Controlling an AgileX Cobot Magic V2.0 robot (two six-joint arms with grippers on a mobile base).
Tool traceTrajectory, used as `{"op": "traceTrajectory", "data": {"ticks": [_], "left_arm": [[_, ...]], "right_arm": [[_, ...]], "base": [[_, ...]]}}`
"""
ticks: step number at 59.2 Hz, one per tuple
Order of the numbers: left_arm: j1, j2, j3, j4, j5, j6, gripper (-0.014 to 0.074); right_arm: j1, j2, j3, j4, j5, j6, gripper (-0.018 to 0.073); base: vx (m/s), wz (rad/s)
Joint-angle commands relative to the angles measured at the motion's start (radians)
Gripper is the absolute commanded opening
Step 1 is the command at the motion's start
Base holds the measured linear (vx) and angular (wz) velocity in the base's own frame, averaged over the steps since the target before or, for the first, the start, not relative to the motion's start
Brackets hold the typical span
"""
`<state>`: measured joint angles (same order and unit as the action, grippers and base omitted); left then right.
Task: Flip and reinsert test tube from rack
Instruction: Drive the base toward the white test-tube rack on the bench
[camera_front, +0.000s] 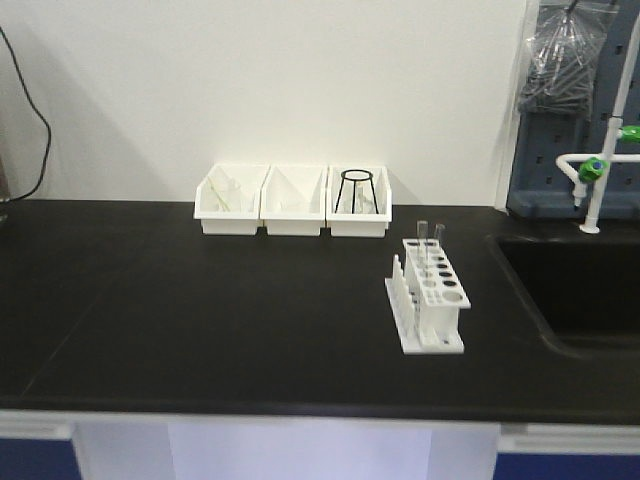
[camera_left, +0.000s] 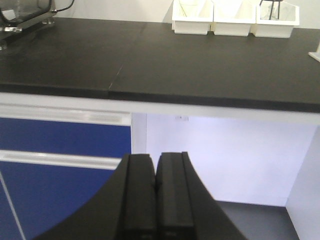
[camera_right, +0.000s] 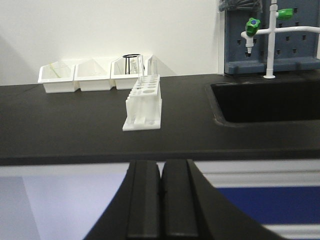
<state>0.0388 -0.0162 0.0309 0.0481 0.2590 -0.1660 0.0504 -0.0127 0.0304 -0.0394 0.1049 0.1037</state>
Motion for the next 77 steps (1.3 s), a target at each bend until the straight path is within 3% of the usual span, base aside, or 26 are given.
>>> {"op": "traceTrajectory", "data": {"ticks": [1,45,77], "left_arm": [[-0.004,-0.011,0.002,-0.005,-0.079,0.0,-0.0006],[-0.004,-0.011,0.002,-0.005,-0.079,0.0,-0.0006],[-0.004,-0.011,0.002,-0.005,-0.079,0.0,-0.0006]], "right_arm": [[-0.006,-0.008,0.001,-0.002,-0.09,-0.003,-0.0008],[-0.006,-0.008,0.001,-0.002,-0.09,-0.003,-0.0008],[-0.006,-0.008,0.001,-0.002,-0.09,-0.003,-0.0008]], "base": [[0.52,0.01],[0.47,-0.07],[0.23,-0.01]]}}
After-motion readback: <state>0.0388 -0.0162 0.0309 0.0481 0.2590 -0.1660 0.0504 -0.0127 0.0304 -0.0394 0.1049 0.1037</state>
